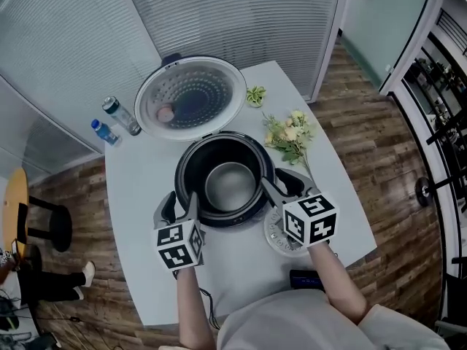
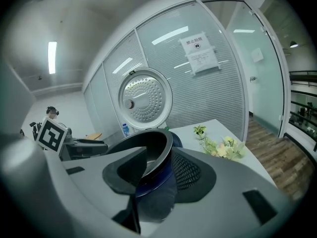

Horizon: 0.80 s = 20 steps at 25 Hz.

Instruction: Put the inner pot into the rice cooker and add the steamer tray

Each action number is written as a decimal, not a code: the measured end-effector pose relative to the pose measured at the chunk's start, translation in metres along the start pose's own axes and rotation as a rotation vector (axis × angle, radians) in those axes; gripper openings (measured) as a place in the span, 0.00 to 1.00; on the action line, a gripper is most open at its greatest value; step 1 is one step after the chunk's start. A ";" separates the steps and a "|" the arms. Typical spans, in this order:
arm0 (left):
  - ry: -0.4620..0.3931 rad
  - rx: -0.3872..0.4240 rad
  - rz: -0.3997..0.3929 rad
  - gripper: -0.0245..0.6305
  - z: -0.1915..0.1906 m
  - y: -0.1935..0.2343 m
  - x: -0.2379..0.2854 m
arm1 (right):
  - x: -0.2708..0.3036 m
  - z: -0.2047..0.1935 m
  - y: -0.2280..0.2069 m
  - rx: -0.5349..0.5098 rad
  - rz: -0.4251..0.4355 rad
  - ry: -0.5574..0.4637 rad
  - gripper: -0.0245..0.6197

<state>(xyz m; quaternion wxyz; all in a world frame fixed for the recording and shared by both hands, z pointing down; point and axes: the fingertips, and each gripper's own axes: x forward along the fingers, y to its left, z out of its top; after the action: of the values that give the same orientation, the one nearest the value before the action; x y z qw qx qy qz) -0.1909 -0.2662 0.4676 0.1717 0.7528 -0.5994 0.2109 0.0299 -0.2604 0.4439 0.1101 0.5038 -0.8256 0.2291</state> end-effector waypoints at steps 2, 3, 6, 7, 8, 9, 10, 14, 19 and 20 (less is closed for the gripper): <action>-0.012 -0.029 -0.028 0.37 -0.002 -0.006 -0.009 | -0.010 -0.003 0.001 0.004 -0.008 -0.004 0.28; -0.018 -0.042 -0.042 0.37 -0.002 -0.010 -0.014 | -0.015 -0.005 0.002 0.006 -0.012 -0.005 0.28; -0.033 -0.047 -0.068 0.37 -0.002 -0.020 -0.028 | -0.029 -0.007 0.009 0.001 -0.020 -0.011 0.28; -0.039 -0.048 -0.076 0.37 -0.003 -0.023 -0.033 | -0.035 -0.007 0.012 -0.003 -0.023 -0.015 0.28; -0.045 -0.050 -0.085 0.37 -0.003 -0.026 -0.038 | -0.040 -0.008 0.015 -0.006 -0.026 -0.019 0.28; -0.050 -0.052 -0.094 0.37 -0.004 -0.030 -0.043 | -0.046 -0.009 0.017 -0.010 -0.030 -0.022 0.28; -0.053 -0.057 -0.104 0.37 -0.006 -0.033 -0.049 | -0.052 -0.010 0.020 -0.012 -0.034 -0.024 0.28; -0.056 -0.067 -0.143 0.37 -0.017 -0.046 -0.070 | -0.078 -0.022 0.026 -0.011 -0.057 -0.024 0.28; -0.068 -0.064 -0.180 0.37 -0.029 -0.061 -0.098 | -0.111 -0.039 0.035 -0.010 -0.087 -0.027 0.28; -0.072 -0.055 -0.184 0.37 -0.030 -0.064 -0.104 | -0.117 -0.043 0.037 -0.010 -0.093 -0.027 0.28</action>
<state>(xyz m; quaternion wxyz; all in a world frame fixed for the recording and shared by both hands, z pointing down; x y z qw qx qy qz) -0.1523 -0.1502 0.4382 0.1893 0.8069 -0.5389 0.1504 0.0501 -0.1334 0.4228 0.1121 0.5443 -0.8037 0.2126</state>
